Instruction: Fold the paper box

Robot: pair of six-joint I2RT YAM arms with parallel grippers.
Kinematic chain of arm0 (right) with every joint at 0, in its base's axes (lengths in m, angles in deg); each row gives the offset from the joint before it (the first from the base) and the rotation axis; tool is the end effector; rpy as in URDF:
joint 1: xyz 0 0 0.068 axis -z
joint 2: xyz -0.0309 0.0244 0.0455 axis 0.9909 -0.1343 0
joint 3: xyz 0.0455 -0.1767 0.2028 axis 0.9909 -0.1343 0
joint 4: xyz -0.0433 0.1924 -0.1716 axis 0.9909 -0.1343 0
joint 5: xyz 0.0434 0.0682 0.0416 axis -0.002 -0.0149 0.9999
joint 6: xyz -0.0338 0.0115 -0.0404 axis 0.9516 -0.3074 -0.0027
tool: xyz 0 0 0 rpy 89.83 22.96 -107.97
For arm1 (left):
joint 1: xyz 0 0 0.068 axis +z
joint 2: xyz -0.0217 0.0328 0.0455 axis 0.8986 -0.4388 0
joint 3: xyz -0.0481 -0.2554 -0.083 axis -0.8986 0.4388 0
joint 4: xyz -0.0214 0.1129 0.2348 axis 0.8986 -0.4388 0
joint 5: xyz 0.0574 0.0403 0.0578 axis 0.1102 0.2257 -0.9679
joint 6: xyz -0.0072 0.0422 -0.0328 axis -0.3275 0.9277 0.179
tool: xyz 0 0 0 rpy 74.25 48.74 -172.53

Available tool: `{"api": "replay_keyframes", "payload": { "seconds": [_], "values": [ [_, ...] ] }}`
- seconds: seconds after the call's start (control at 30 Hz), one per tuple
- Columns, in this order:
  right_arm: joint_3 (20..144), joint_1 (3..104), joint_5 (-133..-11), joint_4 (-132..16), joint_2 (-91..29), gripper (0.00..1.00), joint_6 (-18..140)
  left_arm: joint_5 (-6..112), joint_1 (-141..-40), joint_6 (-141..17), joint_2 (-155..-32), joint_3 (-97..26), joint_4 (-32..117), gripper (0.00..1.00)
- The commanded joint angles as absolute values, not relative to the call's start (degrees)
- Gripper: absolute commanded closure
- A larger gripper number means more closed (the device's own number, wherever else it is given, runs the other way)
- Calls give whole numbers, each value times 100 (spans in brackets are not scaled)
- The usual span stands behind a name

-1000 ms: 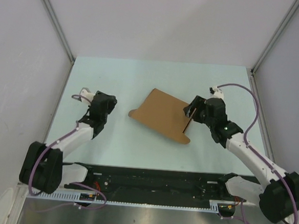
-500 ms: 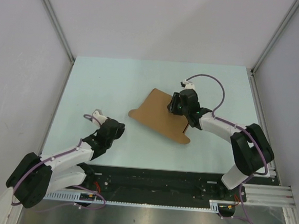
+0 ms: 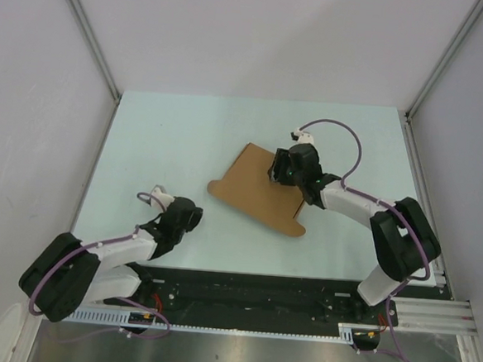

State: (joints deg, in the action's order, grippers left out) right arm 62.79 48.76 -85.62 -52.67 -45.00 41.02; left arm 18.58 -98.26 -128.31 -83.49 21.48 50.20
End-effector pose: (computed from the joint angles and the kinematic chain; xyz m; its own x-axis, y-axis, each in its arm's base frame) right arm 0.3047 0.1975 0.2082 -0.6327 0.1202 -0.7650 -0.2170 0.9208 0.3241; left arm 0.1683 -0.0960 0.1351 -0.3377 -0.8334 -0.4374 -0.4729 0.5521 -0.6867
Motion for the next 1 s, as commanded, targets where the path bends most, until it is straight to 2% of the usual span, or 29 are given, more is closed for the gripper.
{"api": "replay_keyframes", "payload": {
  "seconds": [0.0, 0.07, 0.27, 0.6, 0.97],
  "values": [
    [6540, 5440, -9053, -4914, -4024, 38, 4205, 1975, -9860, -13144, -8538, 2209, 5478, 88],
    [6794, 5678, -9141, -4975, -4181, 36, 4196, 1993, -9895, -13144, -8608, 2200, 5575, 88],
    [6997, 6399, -8703, -4879, -4989, 36, 4038, 2037, -10053, -13161, -9108, 2025, 5865, 88],
    [6787, 6427, -7375, -4852, -5518, 28, 3458, 2432, -10203, -13231, -10322, 1682, 6734, 87],
    [5637, 5917, -7691, -5028, -4930, 36, 3432, 2512, -10326, -13135, -11166, 1497, 7447, 85]
  ]
}}
